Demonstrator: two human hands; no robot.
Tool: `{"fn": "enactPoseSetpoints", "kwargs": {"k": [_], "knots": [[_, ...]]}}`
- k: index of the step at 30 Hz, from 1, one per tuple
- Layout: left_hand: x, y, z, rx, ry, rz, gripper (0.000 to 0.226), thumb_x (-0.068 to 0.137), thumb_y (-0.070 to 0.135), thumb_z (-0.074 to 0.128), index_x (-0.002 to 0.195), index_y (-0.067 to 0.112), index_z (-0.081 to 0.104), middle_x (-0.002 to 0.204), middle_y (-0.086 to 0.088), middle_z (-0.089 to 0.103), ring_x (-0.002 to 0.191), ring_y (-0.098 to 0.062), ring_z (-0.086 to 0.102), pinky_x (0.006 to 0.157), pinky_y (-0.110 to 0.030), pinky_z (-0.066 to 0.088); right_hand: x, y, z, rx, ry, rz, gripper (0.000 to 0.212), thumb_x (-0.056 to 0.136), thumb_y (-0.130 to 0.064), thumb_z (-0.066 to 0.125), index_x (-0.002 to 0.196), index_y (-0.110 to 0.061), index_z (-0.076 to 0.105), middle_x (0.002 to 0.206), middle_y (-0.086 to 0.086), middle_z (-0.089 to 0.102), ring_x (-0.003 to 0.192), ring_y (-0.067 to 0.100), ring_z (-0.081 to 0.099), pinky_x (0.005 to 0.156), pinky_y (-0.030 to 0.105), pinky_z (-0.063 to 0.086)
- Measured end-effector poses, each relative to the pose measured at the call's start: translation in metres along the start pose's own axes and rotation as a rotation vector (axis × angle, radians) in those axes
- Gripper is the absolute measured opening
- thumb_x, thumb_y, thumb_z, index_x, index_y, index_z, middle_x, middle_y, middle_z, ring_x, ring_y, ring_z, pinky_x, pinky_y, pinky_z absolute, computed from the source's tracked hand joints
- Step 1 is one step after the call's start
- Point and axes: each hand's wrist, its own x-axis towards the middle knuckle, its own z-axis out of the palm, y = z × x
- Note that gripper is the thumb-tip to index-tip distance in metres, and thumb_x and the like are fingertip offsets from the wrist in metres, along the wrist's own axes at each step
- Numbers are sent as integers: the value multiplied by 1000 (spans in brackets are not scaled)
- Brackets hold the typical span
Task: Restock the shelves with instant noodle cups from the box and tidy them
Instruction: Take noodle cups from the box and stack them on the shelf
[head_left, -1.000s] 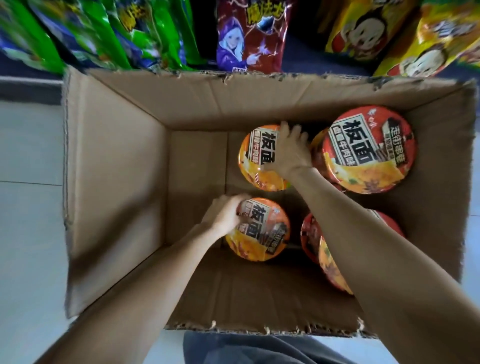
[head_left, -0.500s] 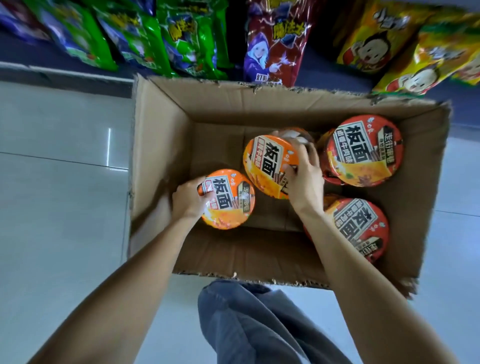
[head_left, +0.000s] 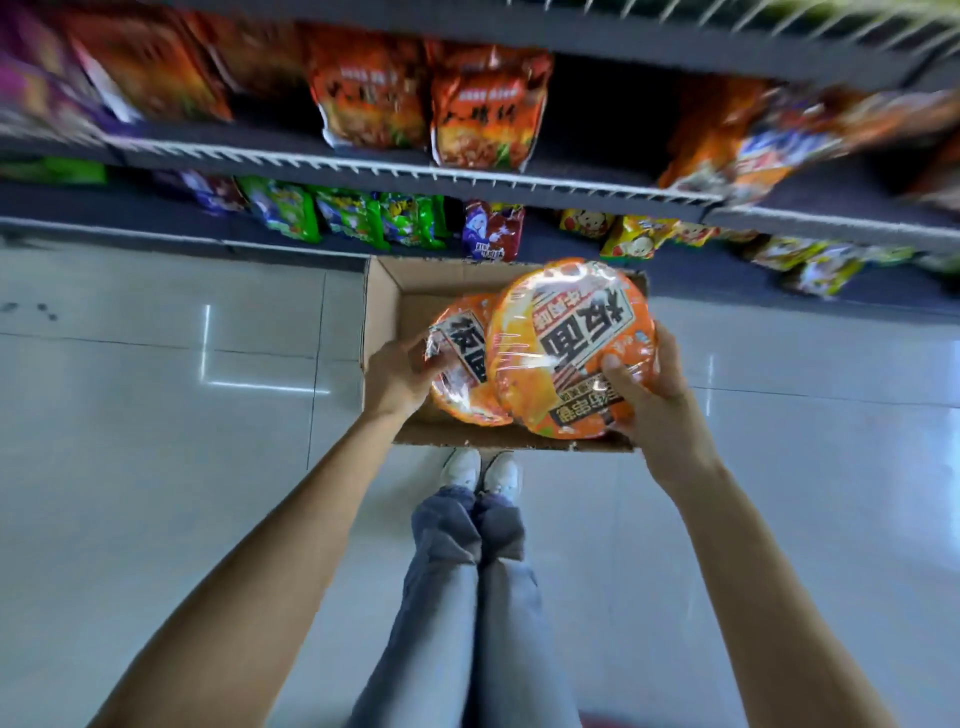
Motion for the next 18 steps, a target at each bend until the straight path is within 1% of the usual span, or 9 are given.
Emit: {"fn": "enactPoseSetpoints", "kwargs": {"k": [3, 6, 7, 9, 12, 13, 15, 16, 18], "knots": [[-52, 53, -36, 37, -89, 26, 107, 38, 88, 48, 113, 16, 68, 97, -19, 72, 94, -32, 68, 77, -45, 53, -60, -52, -6, -105, -120, -157, 70, 84, -19, 67, 142, -22, 29, 123, 6, 56, 110, 14, 59, 85, 27, 53], [-93, 95, -67, -55, -104, -12, 81, 50, 61, 63, 113, 11, 67, 106, -16, 70, 101, -29, 66, 84, -41, 54, -103, -78, -7, -323, -197, -269, 96, 68, -3, 78, 141, -3, 16, 132, 12, 33, 113, -9, 51, 87, 13, 47], [-103, 109, -76, -79, -114, -12, 74, 53, 55, 68, 113, 11, 67, 107, -15, 70, 100, -28, 66, 85, -41, 55, -111, -83, -5, -414, -155, -303, 107, 60, -7, 87, 141, -6, 17, 136, 9, 26, 121, -4, 45, 94, 19, 46], [-120, 138, -93, -100, -146, 33, 49, 72, 33, 75, 115, 13, 67, 108, -15, 69, 85, -23, 68, 74, -39, 59, -120, -94, 6, -515, -80, -374, 121, 50, -37, 93, 142, -11, 20, 142, 11, 28, 133, 20, 38, 108, 40, 39], [-136, 173, -114, -134, -179, 135, 29, 86, 6, 64, 115, 3, 64, 99, -14, 68, 57, -5, 64, 49, -21, 55, -127, -105, 20, -327, -45, -349, 118, 50, -48, 91, 137, 3, 31, 133, 14, 51, 124, 24, 52, 101, 48, 45], [-140, 182, -121, -144, -171, 171, 26, 86, 6, 63, 112, 5, 65, 94, -11, 67, 56, -4, 65, 49, -20, 54, -134, -116, 27, -260, -17, -360, 114, 50, -48, 91, 135, 5, 35, 129, 13, 56, 120, 22, 56, 99, 46, 47], [-148, 202, -136, -133, -142, 251, 25, 78, 26, 68, 102, 22, 68, 91, -4, 68, 79, -14, 70, 65, -31, 57, -146, -134, 34, -175, 55, -381, 109, 49, -54, 89, 131, 3, 44, 123, 9, 62, 114, 17, 60, 96, 37, 51], [-151, 213, -144, -87, -136, 291, 31, 70, 40, 68, 101, 33, 66, 95, -1, 69, 90, -17, 68, 75, -36, 57, -150, -144, 35, -167, 92, -401, 107, 48, -57, 87, 130, -1, 47, 122, 6, 63, 113, 15, 61, 95, 35, 51], [-157, 234, -160, -14, -130, 369, 42, 75, 53, 65, 113, 35, 63, 112, 5, 67, 99, -13, 64, 85, -37, 54, -153, -165, 36, -151, 141, -453, 104, 48, -56, 88, 130, -6, 47, 123, 3, 63, 113, 13, 60, 95, 37, 51]]}}
